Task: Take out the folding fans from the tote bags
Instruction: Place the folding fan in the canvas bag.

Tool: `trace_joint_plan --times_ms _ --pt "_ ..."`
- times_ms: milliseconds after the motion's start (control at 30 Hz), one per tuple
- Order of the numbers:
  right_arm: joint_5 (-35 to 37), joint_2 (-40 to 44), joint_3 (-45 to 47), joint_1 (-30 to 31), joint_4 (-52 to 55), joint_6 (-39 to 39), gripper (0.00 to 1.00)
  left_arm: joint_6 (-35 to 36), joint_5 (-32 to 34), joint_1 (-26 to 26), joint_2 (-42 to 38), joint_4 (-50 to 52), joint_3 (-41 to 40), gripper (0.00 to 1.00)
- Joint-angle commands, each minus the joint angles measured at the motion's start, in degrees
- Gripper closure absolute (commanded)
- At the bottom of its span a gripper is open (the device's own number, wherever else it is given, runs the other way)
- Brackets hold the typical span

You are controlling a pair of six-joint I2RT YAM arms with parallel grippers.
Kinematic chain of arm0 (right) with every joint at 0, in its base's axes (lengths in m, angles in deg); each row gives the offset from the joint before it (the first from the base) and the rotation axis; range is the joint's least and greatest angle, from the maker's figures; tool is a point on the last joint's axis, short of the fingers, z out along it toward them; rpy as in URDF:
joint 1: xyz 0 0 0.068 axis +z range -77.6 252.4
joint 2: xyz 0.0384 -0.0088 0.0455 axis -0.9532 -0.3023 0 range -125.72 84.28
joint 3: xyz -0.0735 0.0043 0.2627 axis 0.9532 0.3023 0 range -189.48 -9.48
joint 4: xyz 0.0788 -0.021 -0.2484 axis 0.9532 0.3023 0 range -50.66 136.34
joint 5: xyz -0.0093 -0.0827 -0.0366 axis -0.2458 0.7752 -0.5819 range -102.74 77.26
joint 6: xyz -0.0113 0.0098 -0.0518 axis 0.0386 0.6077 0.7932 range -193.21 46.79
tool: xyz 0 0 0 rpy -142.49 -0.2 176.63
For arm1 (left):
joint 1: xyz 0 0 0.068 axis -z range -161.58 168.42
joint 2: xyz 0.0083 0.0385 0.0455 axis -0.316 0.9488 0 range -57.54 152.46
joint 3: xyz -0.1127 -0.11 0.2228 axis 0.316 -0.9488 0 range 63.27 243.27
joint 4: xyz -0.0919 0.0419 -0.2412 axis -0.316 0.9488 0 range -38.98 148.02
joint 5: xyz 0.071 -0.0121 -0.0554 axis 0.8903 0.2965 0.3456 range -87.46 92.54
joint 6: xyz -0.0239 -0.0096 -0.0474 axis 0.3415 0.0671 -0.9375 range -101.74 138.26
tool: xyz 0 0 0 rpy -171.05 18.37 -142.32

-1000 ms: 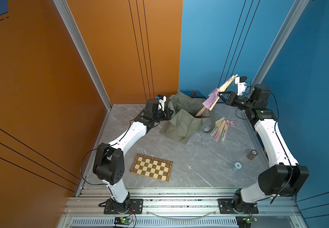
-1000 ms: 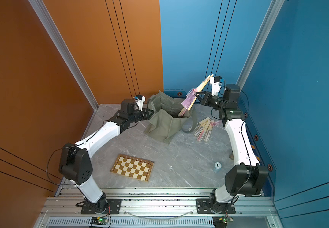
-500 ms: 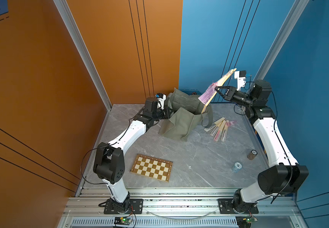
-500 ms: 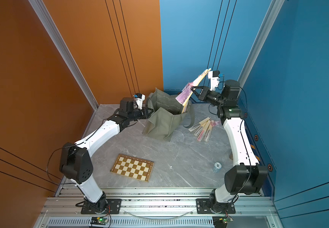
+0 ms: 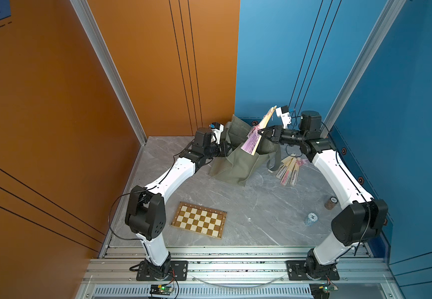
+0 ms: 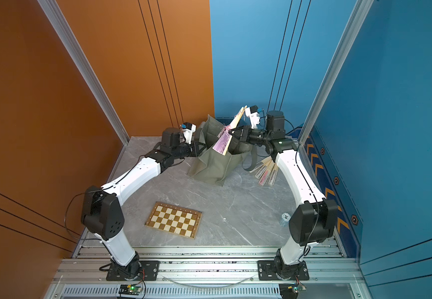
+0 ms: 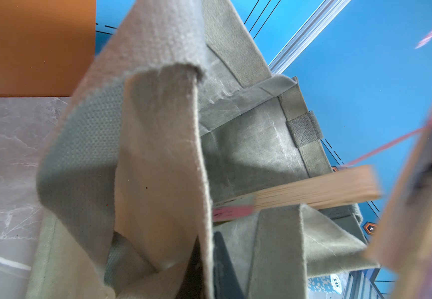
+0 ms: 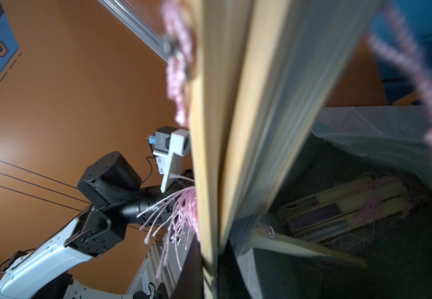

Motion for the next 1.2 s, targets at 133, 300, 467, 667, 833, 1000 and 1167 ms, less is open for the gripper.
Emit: trace_joint_plan --times_ms 133,300,467,667,833,1000,1167 --pt "-2.5 -5.4 -7.1 0.2 4.4 -4.5 0.91 2.5 -1.6 0.5 -0.3 0.7 1.9 1.00" --pt "-5.5 -8.5 -8.1 -0.3 5.6 -7.7 0.88 2.3 -1.2 0.7 -0.6 0.3 1.6 1.00" --pt "-8.2 -9.3 -8.0 -0.5 4.9 -9.2 0.83 2.6 -1.1 0.6 -0.6 1.0 2.0 1.00" --pt "-7.2 -10.0 -7.3 -1.3 8.4 -8.5 0.83 2.6 -0.9 0.6 -0.7 1.4 2.0 1.00" --pt "-5.5 -10.6 -6.2 -2.4 12.3 -6.7 0.83 2.4 -0.9 0.6 -0.6 1.5 2.1 1.00" --pt "-3.1 -11.3 -5.6 -2.7 16.3 -3.9 0.79 2.6 -0.8 0.6 -0.4 1.8 2.4 1.00" --pt "-3.1 -12.1 -4.9 -2.2 17.2 -2.7 0.74 2.5 -0.7 0.6 -0.3 1.5 2.4 1.00"
